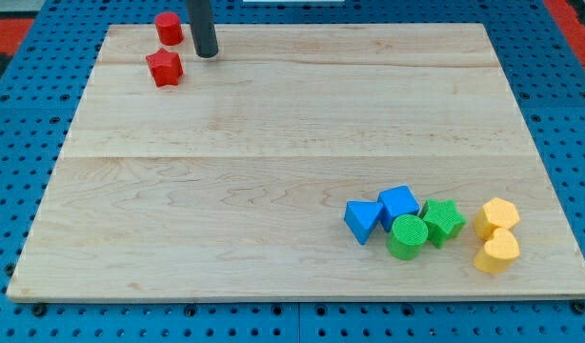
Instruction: Move red star towards center
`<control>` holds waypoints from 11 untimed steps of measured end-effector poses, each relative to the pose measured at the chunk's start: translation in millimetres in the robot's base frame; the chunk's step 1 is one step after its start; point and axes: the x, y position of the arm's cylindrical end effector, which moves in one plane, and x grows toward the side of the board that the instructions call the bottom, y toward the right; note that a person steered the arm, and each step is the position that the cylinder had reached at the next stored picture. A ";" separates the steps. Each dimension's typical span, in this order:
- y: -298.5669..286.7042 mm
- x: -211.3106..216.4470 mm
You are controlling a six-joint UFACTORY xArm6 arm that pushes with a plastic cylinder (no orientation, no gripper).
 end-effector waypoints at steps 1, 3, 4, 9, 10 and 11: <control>-62.0 18.2; -87.0 50.4; 23.5 81.7; 57.6 151.4; 15.4 165.4; 49.4 211.3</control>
